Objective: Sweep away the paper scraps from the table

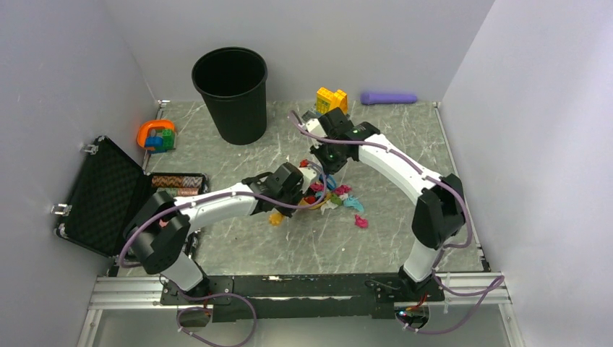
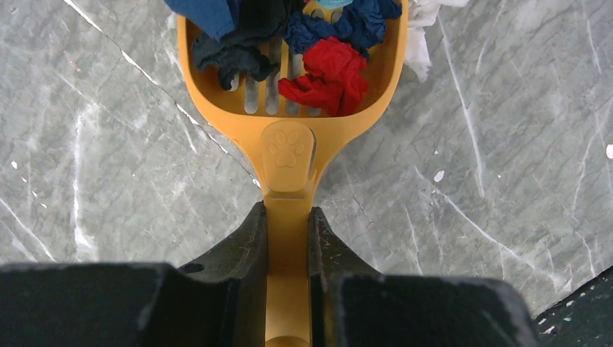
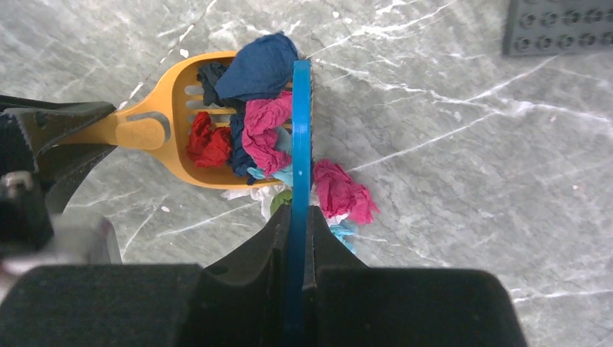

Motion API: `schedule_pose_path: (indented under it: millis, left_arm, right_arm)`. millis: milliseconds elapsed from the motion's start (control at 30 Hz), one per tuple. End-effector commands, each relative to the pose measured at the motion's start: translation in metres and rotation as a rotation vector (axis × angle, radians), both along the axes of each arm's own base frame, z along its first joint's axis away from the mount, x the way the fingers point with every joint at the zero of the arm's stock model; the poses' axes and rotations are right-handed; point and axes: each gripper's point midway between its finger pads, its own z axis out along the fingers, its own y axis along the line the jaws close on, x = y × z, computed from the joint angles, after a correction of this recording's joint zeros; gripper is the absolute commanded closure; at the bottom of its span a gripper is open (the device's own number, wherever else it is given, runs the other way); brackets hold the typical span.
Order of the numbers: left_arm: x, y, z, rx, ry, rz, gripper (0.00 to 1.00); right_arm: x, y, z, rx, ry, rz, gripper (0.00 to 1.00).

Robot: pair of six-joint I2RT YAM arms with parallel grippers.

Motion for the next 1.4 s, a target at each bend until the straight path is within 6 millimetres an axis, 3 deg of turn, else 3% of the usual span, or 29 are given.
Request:
schedule_pose_path:
  millis: [0,267,500,633,733,900,1100,1367]
  left_arm:
    - [0.008,-0.014,0.037,-0.149,-0.136,-0.028,1.00]
    - [0.003,-0.009,0.052,-0.186,-0.202,-0.033,1.00]
    - [0.004,-0.001,0.060,-0.195,-0.234,0.001,1.00]
    - [0.006,0.004,0.065,-0.194,-0.257,0.026,1.00]
    - [0.006,0.008,0.068,-0.199,-0.268,0.041,1.00]
    - [0.007,0.012,0.086,-0.222,-0.286,0.078,1.00]
    - [0.019,0.031,0.113,-0.188,-0.279,0.176,1.00]
    - [0.054,0.063,0.185,-0.249,-0.349,0.300,1.00]
  right_arm:
    - [-0.002,-0.012,0.036,0.016,-0.094,-0.067,1.00]
    - [-0.003,-0.026,0.068,0.058,-0.203,-0.142,1.00]
    - [0.013,-0.071,0.120,0.080,-0.453,-0.396,1.00]
    - [0.014,-0.097,0.152,0.178,-0.574,-0.550,1.00]
    - [0.009,-0.108,0.161,0.228,-0.592,-0.585,1.00]
    - [0.006,-0.135,0.158,0.236,-0.591,-0.694,1.00]
    - [-0.004,-0.139,0.149,0.292,-0.576,-0.694,1.00]
    - [-0.011,-0.140,0.145,0.307,-0.558,-0.693,1.00]
